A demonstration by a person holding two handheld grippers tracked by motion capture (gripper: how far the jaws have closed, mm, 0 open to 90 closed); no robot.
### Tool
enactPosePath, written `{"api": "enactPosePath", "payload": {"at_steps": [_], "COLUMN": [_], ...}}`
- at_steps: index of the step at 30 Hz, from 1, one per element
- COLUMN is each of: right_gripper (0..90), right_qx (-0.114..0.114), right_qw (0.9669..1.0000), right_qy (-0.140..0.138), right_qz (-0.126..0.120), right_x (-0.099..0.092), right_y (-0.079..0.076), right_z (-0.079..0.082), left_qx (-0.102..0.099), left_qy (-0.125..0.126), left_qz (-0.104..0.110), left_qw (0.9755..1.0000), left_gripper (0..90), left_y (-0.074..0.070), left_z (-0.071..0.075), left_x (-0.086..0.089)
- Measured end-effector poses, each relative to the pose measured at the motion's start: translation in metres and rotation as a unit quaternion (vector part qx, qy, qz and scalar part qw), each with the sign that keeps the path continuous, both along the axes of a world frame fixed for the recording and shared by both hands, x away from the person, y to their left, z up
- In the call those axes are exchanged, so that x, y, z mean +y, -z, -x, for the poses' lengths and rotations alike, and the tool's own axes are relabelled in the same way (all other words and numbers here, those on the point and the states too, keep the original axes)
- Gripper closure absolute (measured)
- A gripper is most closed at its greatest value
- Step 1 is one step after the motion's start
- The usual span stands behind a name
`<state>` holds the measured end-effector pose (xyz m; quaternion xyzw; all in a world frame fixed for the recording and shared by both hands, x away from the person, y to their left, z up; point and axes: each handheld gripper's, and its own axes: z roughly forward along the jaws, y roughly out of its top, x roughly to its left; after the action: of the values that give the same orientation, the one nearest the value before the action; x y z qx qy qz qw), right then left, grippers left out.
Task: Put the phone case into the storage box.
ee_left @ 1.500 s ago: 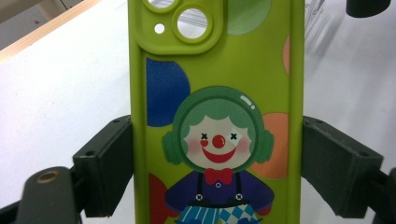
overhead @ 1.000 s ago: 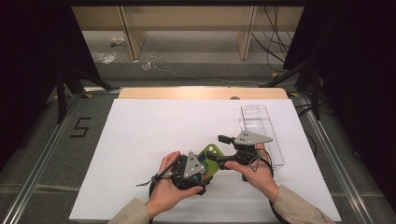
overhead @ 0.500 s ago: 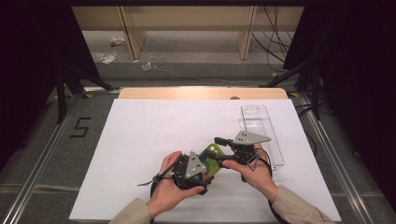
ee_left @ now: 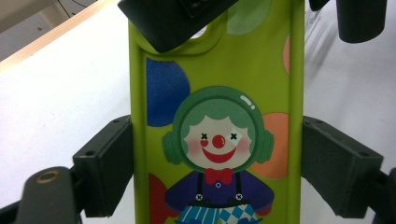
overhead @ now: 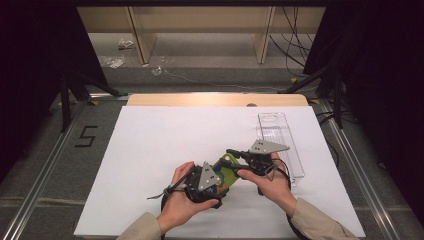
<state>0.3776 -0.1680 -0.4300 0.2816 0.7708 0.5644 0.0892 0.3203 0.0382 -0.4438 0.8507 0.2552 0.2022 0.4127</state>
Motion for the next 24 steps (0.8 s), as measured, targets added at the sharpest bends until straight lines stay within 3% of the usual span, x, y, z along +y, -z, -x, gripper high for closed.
{"api": "enactPosePath", "payload": {"at_steps": [24], "right_gripper": [70.1], "right_qx": [0.027], "right_qw": [0.9993], "right_qy": [-0.002], "right_qz": [-0.025], "right_x": [-0.0024], "right_y": [-0.0047], "right_z": [-0.0026], "left_qx": [-0.004], "left_qy": [0.0], "left_qz": [-0.005], "left_qw": [1.0], "left_gripper": [16.2], "left_y": [0.0], "left_z": [-0.0004], "left_x": [-0.0011]}}
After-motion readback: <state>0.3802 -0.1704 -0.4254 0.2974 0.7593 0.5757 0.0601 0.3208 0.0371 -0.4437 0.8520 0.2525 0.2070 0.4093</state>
